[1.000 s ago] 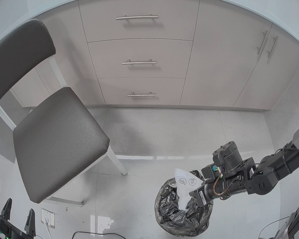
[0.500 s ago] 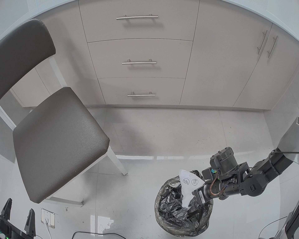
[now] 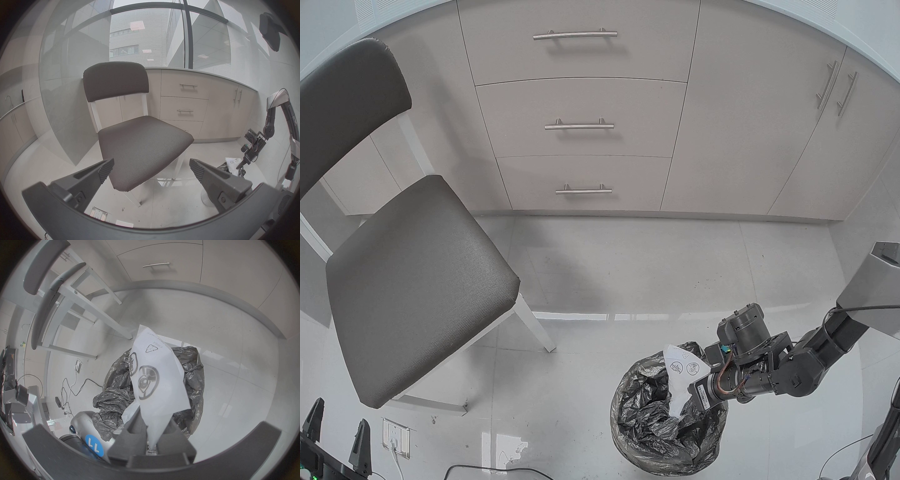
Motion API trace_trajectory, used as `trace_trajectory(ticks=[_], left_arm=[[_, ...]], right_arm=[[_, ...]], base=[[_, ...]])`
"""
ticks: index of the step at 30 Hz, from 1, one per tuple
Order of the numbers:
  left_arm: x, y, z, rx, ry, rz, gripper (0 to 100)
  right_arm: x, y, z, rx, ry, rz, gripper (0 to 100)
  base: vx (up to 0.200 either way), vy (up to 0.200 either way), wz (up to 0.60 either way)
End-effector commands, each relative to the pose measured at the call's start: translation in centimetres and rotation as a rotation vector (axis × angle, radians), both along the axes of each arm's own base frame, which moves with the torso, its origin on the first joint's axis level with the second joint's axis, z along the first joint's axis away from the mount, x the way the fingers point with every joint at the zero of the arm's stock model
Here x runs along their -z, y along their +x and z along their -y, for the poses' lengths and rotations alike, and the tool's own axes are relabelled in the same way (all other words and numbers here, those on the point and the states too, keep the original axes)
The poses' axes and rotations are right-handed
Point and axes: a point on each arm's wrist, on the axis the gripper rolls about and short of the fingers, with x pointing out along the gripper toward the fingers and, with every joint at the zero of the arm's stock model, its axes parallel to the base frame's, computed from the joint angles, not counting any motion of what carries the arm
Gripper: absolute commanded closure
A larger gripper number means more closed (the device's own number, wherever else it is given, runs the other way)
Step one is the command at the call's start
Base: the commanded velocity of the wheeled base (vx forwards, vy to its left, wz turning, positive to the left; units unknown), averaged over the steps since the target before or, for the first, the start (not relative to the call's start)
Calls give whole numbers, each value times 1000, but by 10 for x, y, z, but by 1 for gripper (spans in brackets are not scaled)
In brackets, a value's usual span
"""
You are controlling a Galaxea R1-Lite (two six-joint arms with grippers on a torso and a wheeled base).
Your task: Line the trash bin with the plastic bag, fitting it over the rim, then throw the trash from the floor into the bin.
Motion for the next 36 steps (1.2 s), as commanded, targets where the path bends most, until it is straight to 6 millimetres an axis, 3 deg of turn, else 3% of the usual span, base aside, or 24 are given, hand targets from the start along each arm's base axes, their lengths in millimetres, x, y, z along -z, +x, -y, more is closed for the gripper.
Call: trace_trajectory(ticks=[1,2,13,32,36], left_arm=[[5,0,0,0,-1,-3,0],[5,0,0,0,-1,-1,0],[5,0,0,0,-1,-3,0],[5,0,0,0,-1,-3,0],[5,0,0,0,-1,-3,0]], right_arm=[[17,4,1,8,-15,-25,100],[20,5,0,6,-15,-23,0],[29,7,-2,-7,-18,-16,0],[22,-15,-19,-35,-11,126,0],[13,-15,-19,-30,8,164,0]], base=[[0,0,0],[0,0,0],[0,0,0],[0,0,0],[0,0,0]])
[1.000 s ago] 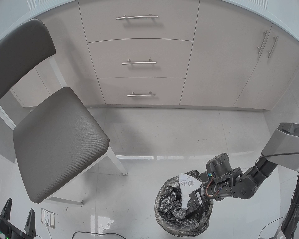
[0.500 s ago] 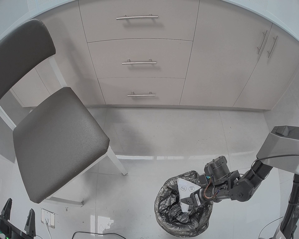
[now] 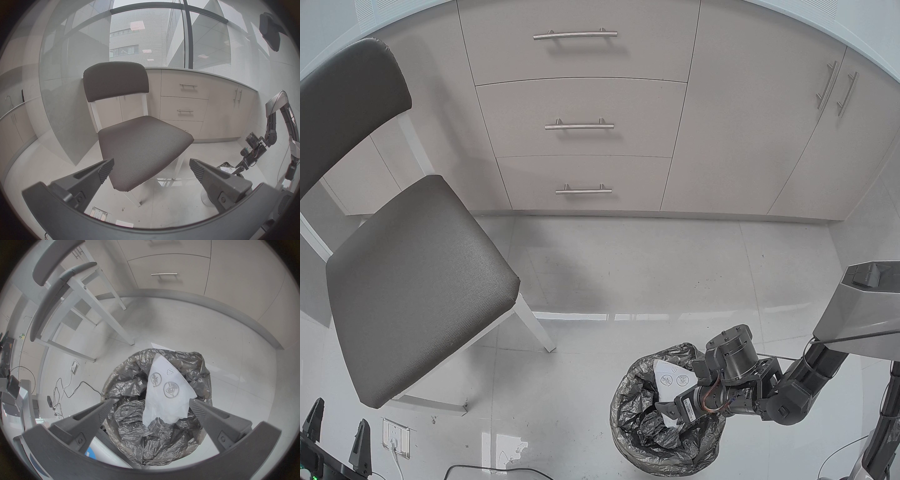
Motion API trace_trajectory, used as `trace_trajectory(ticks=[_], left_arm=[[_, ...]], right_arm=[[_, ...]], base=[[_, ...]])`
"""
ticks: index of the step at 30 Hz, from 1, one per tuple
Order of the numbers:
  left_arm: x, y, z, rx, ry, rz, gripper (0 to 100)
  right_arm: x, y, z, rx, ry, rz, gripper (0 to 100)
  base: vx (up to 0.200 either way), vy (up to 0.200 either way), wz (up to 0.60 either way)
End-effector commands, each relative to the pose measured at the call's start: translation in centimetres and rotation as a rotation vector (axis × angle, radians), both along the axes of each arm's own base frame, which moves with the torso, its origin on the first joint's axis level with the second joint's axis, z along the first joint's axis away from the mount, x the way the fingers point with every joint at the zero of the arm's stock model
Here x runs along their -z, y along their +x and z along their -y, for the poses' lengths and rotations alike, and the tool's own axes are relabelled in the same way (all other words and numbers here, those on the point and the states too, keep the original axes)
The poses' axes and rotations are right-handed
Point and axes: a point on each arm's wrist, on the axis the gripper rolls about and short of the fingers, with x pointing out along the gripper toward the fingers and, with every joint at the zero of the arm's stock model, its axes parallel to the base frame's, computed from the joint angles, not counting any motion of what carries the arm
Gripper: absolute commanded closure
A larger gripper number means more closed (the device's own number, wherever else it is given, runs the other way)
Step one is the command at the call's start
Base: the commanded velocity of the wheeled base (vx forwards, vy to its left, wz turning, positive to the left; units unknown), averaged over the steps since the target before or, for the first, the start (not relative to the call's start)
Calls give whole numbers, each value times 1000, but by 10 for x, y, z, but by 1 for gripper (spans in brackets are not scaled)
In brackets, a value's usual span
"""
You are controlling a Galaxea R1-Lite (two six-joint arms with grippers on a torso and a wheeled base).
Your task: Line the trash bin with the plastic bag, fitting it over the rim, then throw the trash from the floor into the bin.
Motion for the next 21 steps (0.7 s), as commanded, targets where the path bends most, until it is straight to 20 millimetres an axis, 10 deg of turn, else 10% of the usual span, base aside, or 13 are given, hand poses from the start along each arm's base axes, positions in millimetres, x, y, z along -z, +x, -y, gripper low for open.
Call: trace_trajectory(ticks=[1,8,9,21], left_arm=[[5,0,0,0,-1,-2,0],[5,0,0,0,-1,-2,0],[5,0,0,0,-1,-2,0],[5,0,0,0,-1,-4,0]], right_arm=[[-10,-1,-1,-7,23,33,0],[2,-4,-10,-34,-1,7,0],[4,-3,-11,-35,-2,4,100],[33,27,-8,24,19,14,100]], base=[[0,0,0],[0,0,0],[0,0,0],[0,0,0]])
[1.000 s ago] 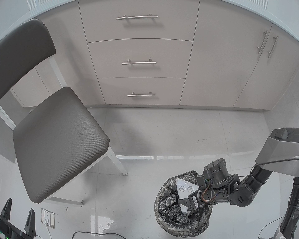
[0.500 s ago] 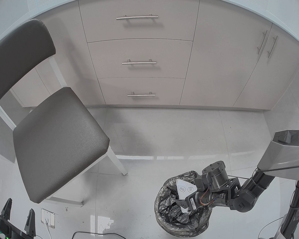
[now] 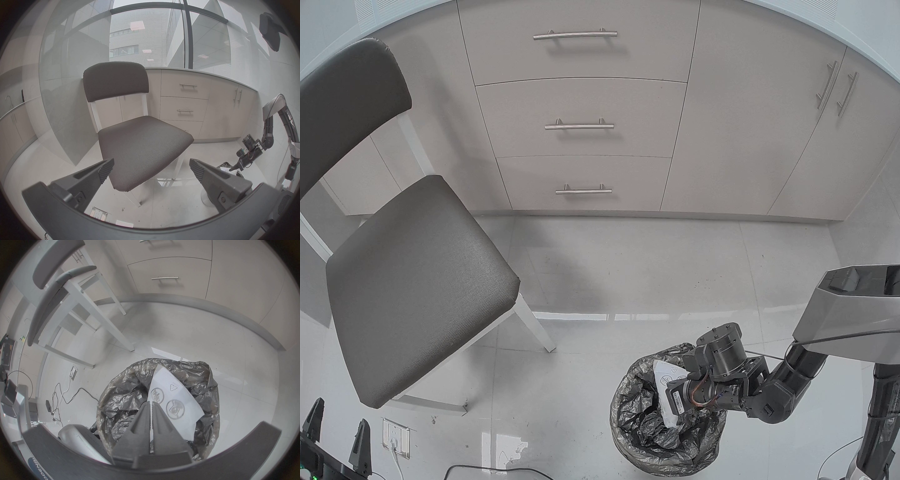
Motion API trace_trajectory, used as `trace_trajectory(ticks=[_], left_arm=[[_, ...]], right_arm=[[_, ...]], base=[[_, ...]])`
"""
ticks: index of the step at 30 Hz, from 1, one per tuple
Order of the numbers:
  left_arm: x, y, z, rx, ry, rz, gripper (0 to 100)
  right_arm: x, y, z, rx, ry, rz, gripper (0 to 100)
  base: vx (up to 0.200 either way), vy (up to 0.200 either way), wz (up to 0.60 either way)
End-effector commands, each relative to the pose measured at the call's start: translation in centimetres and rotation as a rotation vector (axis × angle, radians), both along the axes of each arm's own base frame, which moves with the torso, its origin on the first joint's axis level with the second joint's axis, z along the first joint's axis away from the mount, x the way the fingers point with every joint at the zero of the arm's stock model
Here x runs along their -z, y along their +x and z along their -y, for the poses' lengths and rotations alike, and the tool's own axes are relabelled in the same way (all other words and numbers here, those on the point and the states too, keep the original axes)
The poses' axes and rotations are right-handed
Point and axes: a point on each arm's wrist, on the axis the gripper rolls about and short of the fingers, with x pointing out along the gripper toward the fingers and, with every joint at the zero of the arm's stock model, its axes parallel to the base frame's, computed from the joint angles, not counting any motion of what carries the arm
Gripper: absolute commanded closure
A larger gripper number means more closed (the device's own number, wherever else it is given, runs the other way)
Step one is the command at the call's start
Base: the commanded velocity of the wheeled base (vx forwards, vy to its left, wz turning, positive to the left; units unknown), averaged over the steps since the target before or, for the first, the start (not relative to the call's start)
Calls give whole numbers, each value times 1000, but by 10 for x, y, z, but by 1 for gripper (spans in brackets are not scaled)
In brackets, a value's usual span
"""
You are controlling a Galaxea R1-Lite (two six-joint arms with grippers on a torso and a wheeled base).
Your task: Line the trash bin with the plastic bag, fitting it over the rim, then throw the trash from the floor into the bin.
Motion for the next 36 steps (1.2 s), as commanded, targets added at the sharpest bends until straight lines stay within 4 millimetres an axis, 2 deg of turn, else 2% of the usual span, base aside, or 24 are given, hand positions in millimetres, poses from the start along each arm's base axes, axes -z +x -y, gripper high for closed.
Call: trace_trajectory(ticks=[1,8,14,23,36], left_arm=[[5,0,0,0,-1,-1,0],[5,0,0,0,-1,-1,0],[5,0,0,0,-1,-4,0],[5,0,0,0,-1,-4,0],[5,0,0,0,-1,-3,0]], right_arm=[[26,10,3,24,-18,-35,100],[54,18,7,45,-17,-34,100],[68,25,10,61,-18,-40,100],[67,42,19,56,54,-58,100],[65,49,24,36,131,-80,100]], base=[[0,0,0],[0,0,0],[0,0,0],[0,0,0],[0,0,0]])
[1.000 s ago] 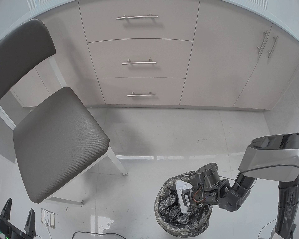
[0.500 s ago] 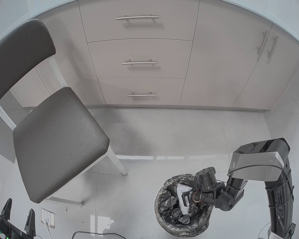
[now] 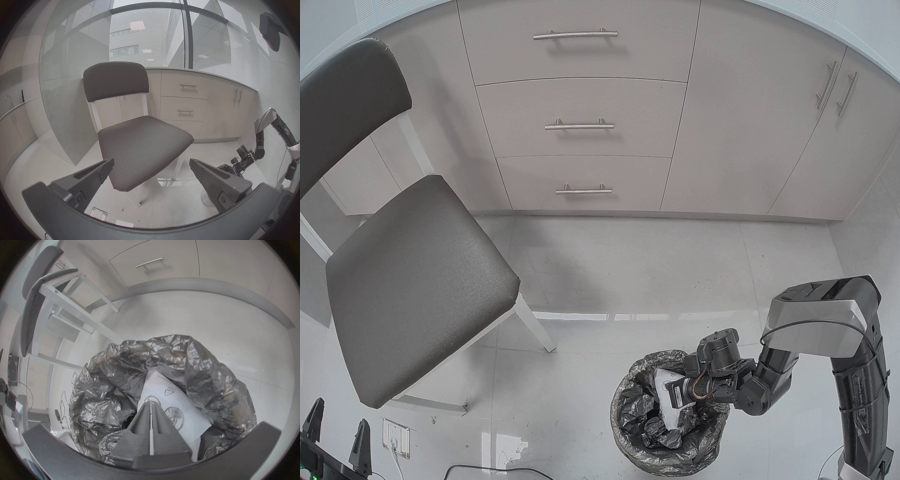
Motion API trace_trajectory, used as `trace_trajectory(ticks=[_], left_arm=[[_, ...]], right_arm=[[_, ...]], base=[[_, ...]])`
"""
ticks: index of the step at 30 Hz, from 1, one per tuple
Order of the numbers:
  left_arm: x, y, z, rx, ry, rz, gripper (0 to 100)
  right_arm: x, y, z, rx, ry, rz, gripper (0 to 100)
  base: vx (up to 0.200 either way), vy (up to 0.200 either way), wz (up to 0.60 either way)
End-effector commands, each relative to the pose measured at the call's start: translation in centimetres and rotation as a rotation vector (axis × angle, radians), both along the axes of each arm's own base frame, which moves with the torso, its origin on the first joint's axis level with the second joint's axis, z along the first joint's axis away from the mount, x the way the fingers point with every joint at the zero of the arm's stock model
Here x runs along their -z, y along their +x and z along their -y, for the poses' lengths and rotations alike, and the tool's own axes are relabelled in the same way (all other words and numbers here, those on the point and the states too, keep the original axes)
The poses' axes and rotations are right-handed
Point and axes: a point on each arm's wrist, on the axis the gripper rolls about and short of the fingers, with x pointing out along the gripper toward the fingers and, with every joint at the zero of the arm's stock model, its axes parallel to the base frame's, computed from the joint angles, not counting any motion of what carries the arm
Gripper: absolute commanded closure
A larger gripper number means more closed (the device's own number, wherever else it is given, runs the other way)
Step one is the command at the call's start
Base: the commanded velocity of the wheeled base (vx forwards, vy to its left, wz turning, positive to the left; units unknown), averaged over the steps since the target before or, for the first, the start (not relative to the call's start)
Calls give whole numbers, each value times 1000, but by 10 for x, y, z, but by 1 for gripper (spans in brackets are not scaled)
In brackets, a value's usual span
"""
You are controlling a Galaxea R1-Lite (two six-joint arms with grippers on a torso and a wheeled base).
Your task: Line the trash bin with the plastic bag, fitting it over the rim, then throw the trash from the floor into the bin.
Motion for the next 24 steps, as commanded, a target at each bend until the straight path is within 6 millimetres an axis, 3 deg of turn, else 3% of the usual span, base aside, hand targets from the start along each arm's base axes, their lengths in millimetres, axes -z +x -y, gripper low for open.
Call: trace_trajectory(ticks=[1,4,7,12,19,20,24], left_arm=[[5,0,0,0,-1,-5,0],[5,0,0,0,-1,-5,0],[5,0,0,0,-1,-5,0],[5,0,0,0,-1,-2,0],[5,0,0,0,-1,-3,0],[5,0,0,0,-1,-3,0],[5,0,0,0,-1,-2,0]], right_arm=[[-3,0,0,14,16,1,100],[-6,-1,0,18,24,2,100],[-47,-10,-7,18,62,69,100],[-72,-11,-13,62,-20,40,100],[-85,8,-35,193,-23,-140,100],[-84,17,-49,272,-5,-218,100],[-71,26,-63,289,-2,-246,100]], base=[[0,0,0],[0,0,0],[0,0,0],[0,0,0],[0,0,0],[0,0,0],[0,0,0]])
